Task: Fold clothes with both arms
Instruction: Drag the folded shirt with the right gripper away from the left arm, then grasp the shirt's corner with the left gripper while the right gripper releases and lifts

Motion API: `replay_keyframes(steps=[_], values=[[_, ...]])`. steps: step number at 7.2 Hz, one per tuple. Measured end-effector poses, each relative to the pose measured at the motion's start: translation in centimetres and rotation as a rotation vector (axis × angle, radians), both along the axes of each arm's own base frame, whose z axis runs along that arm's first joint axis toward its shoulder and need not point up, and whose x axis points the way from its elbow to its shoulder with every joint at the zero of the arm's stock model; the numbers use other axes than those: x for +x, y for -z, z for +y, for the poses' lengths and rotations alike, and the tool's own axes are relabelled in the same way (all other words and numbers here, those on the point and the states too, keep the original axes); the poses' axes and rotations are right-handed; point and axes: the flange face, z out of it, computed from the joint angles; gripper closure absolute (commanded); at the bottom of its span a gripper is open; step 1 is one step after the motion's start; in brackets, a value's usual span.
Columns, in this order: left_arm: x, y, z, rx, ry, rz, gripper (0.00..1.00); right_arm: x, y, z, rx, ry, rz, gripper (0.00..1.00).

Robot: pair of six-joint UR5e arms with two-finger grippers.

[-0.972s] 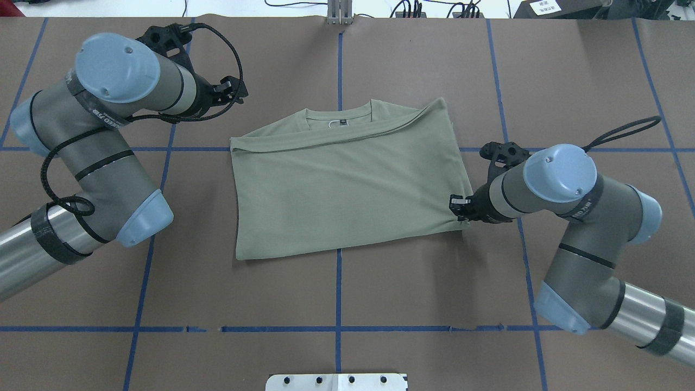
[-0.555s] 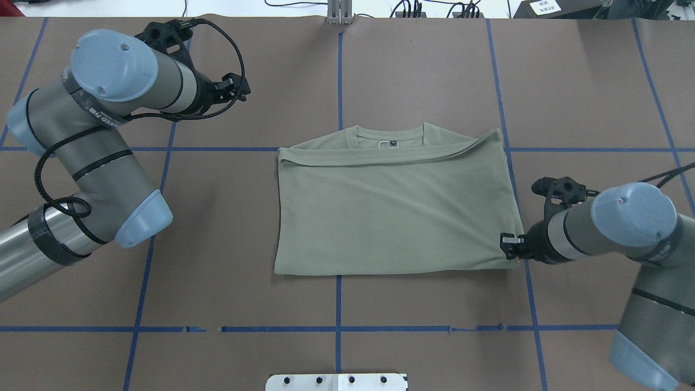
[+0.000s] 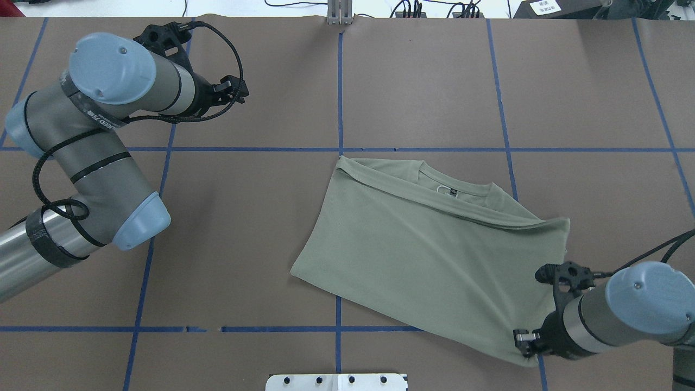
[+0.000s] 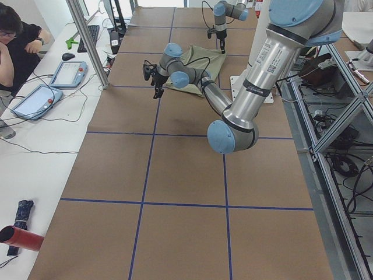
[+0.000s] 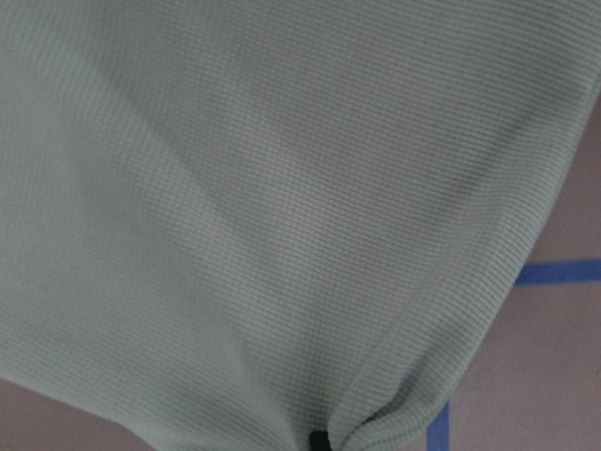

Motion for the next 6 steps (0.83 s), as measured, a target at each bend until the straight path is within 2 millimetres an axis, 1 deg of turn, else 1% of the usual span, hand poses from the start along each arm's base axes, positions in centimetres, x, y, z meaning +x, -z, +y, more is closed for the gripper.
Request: replay_keyframes(steps=[1,2,3,4,5,6], values=[[0.0,-0.1,0.0,0.000,-0.001,-0.001,0.00,-0.5,1.0,2.3,-0.014,0.044,-0.012,0.00],[0.1,-0.1,0.1,0.000,-0.002,-0.002,0.00,-0.8,1.8,3.8,-0.021,0.071,-0.024,0.00],[0.2,-0.1,0.2,0.000,-0.008,-0.001,0.00,-0.6,2.5,3.7,-0.020,0.062,-0.037,0.00],[0.7,0.0,0.7,-0.004,-0.028,0.008,0.00,0.1,3.3,1.9,-0.014,0.012,-0.057,0.00],[1.7,0.5,2.2,-0.013,-0.071,0.031,0.00,1.2,4.8,-1.5,0.000,-0.074,-0.094,0.00],[3.2,1.0,4.9,-0.035,-0.115,0.066,0.00,2.7,6.4,-5.3,0.021,-0.171,-0.132,0.00]])
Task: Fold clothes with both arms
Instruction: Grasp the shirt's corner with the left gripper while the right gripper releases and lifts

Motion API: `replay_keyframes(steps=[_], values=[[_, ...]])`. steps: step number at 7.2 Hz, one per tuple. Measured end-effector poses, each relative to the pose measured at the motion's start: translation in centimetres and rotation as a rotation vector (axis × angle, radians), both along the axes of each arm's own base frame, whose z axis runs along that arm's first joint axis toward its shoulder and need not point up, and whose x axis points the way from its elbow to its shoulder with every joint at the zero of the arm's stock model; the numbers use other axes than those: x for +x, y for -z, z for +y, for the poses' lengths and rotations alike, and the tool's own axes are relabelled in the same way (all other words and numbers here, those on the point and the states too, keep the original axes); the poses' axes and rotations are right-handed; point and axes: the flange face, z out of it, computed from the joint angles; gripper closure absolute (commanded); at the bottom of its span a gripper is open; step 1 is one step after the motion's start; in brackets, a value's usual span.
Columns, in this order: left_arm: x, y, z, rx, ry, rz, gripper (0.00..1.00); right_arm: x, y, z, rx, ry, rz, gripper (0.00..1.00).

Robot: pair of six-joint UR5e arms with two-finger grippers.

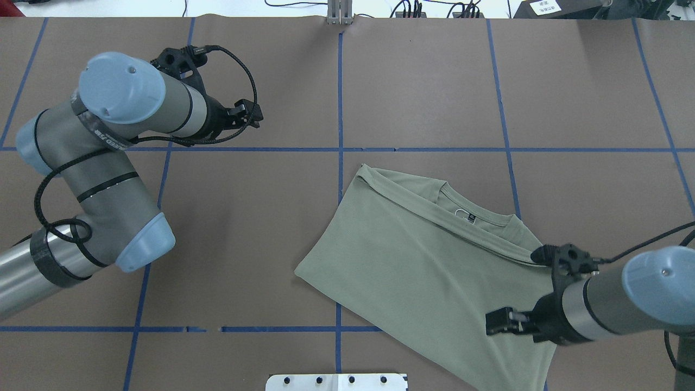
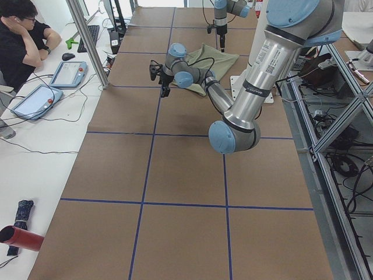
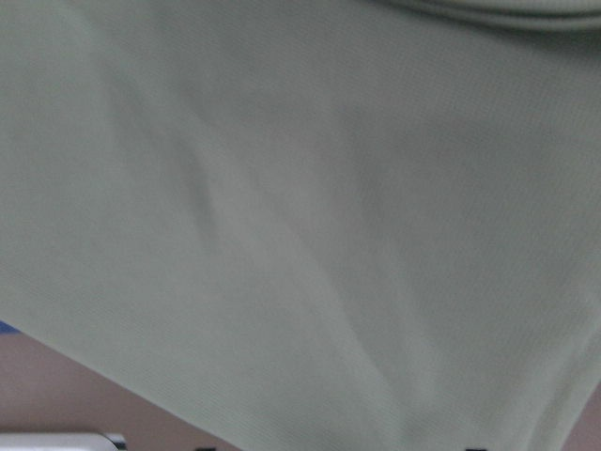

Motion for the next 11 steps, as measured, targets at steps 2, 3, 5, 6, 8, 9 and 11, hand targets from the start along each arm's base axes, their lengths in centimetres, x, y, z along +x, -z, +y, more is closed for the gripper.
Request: replay_keyframes(steps=[2,3,5,6,8,9,11], values=[[4.5,1.3,6.9,-0.109,-0.063,0.082,0.00,4.3,2.8,-6.9,0.032,-0.188,-0.061,0.00],[7.3,1.8,10.6,-0.168,-0.099,0.108,0.00,6.1,3.9,-9.3,0.045,-0.250,-0.083,0.00],[11.8,1.3,14.9,-0.242,-0.136,0.113,0.00,6.9,5.2,-11.5,0.061,-0.292,-0.109,0.00],[13.4,0.4,15.4,-0.254,-0.137,0.106,0.01,6.9,5.5,-11.9,0.063,-0.298,-0.113,0.00],[15.3,0.0,16.5,-0.282,-0.125,0.108,0.02,6.6,5.4,-12.2,0.063,-0.299,-0.112,0.00],[16.0,0.1,16.5,-0.300,-0.115,0.112,0.03,6.5,5.4,-12.2,0.062,-0.299,-0.112,0.00],[16.9,0.0,16.5,-0.318,-0.106,0.108,0.18,6.5,5.3,-12.3,0.061,-0.300,-0.110,0.00]])
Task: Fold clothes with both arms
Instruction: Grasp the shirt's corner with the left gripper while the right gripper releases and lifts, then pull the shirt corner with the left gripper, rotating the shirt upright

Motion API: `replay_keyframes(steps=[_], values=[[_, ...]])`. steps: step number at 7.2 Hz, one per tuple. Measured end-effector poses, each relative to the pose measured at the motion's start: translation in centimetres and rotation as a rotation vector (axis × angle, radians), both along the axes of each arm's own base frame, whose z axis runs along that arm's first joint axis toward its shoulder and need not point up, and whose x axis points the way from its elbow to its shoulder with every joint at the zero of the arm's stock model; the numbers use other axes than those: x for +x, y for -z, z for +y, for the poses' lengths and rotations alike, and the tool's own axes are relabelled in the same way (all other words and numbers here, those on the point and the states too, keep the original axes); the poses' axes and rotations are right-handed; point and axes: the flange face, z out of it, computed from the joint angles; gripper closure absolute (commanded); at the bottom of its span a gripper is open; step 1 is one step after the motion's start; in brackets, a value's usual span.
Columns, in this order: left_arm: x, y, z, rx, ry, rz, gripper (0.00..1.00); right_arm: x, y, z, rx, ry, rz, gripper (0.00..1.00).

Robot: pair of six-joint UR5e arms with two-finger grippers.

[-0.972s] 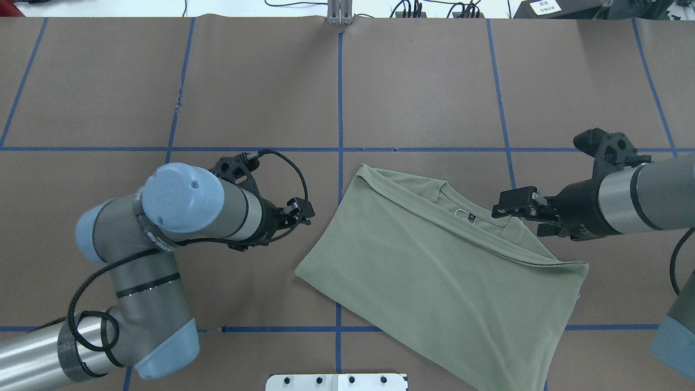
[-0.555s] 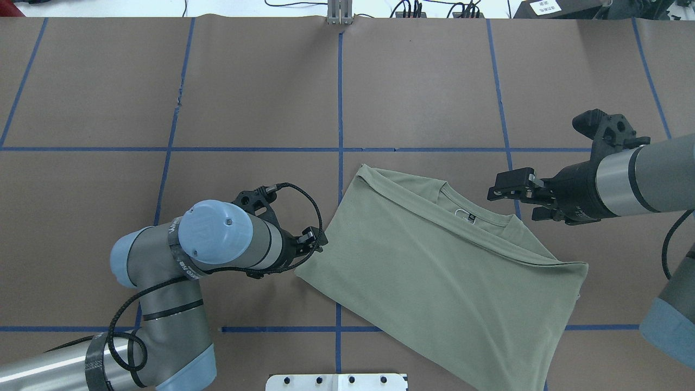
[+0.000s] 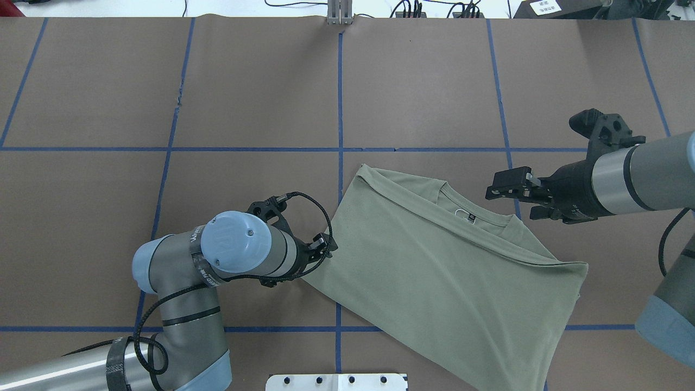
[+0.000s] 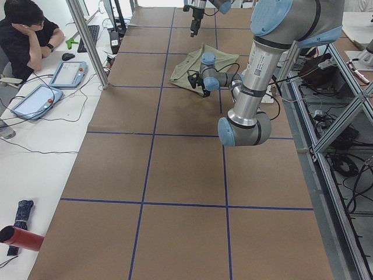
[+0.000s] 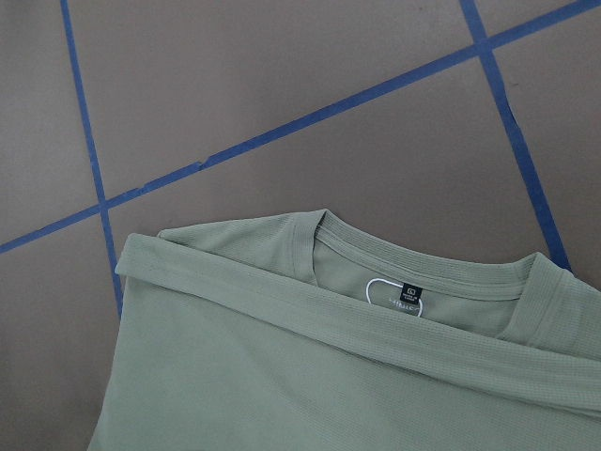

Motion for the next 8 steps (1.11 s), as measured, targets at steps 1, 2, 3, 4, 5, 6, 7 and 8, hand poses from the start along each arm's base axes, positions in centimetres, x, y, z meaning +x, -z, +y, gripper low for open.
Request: replay_keyframes(steps=[1,2,3,4,5,6,7,8], values=[[0.2,-0.1,0.1,-0.012,0.005,-0.002,0.26,0.0,0.0,0.0,0.000,0.000,0.001,0.00],[0.3,-0.2,0.1,-0.026,0.012,-0.002,0.32,0.0,-0.1,-0.1,-0.001,-0.001,0.001,0.00],[0.4,-0.1,0.1,-0.036,0.018,0.000,0.64,0.0,-0.1,-0.1,-0.001,-0.002,0.002,0.00],[0.3,0.2,0.1,-0.044,0.023,0.006,0.94,0.0,-0.2,-0.1,-0.003,-0.002,0.003,0.00],[0.2,0.6,0.2,-0.050,0.028,0.015,1.00,-0.1,-0.2,-0.2,-0.005,-0.002,0.005,0.00],[0.1,0.8,0.2,-0.053,0.030,0.019,1.00,-0.1,-0.3,-0.2,-0.006,-0.002,0.006,0.00],[0.0,0.8,0.2,-0.054,0.031,0.020,1.00,-0.2,-0.3,-0.2,-0.007,-0.002,0.007,0.00],[0.0,0.8,0.2,-0.053,0.031,0.023,1.00,-0.1,-0.3,-0.2,-0.007,-0.003,0.006,0.00]])
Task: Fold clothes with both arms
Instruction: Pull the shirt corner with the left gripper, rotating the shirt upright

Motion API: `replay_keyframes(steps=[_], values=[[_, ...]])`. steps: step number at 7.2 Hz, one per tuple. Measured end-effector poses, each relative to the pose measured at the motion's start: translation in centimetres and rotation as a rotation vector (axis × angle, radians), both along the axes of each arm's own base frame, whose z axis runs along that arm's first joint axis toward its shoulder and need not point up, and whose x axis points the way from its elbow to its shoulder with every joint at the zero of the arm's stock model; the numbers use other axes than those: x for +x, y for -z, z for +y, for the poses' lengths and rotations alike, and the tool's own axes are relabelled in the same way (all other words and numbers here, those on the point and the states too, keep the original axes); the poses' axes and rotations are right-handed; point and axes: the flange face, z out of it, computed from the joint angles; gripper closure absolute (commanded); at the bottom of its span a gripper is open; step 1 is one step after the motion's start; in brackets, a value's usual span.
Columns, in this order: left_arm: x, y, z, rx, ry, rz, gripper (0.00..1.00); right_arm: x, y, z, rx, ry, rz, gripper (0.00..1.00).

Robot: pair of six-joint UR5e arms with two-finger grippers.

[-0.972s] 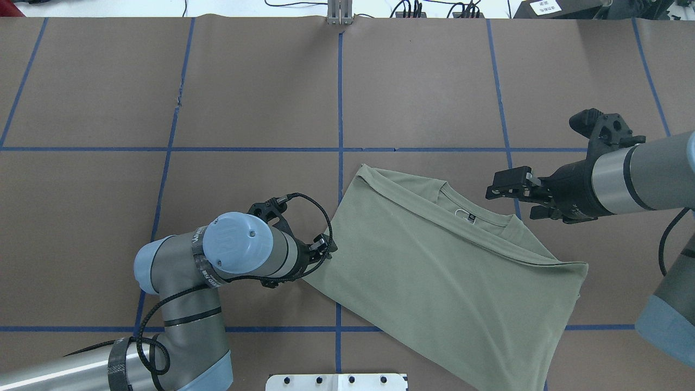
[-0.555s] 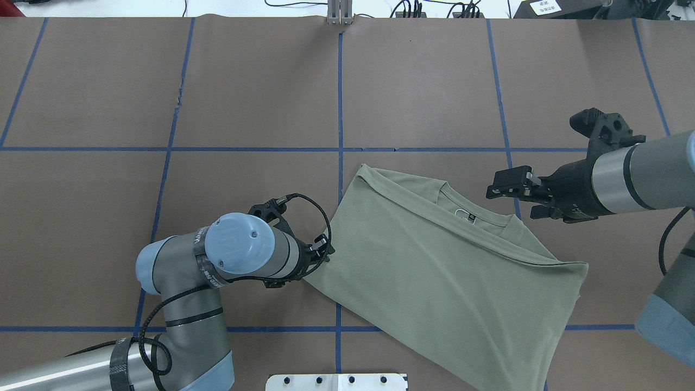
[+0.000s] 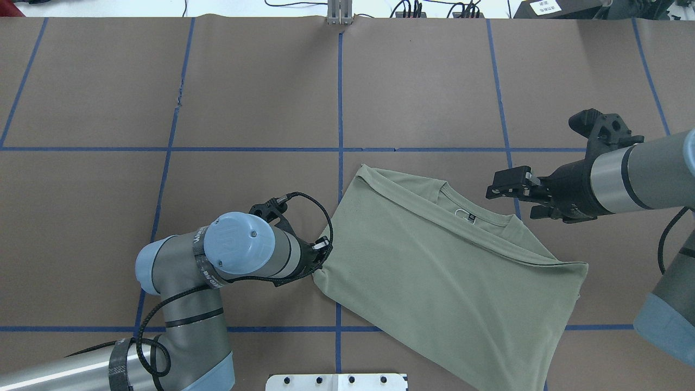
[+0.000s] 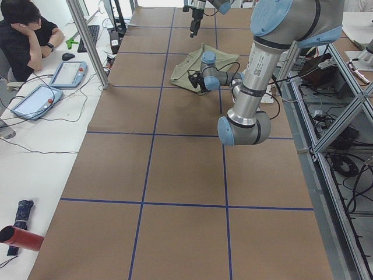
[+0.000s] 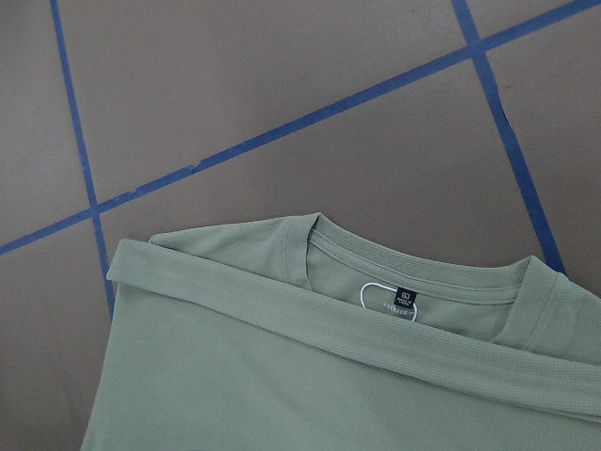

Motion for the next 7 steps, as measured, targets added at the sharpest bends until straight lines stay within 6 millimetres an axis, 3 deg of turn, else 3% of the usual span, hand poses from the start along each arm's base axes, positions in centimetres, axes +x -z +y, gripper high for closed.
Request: replay_keyframes(steps=[2,4,7], values=[[-1.1,0.5,-1.0,0.013,0.016,0.018,1.00,0.1,0.0,0.0,0.001,-0.002,-0.001,0.00],[-3.7,0.5,-4.8,0.041,0.069,0.012,1.00,0.4,0.0,-0.3,0.001,-0.010,-0.001,0.00],[-6.4,-1.5,-10.7,0.072,0.156,-0.043,1.00,0.5,-0.1,-0.5,0.000,-0.018,0.002,0.00]])
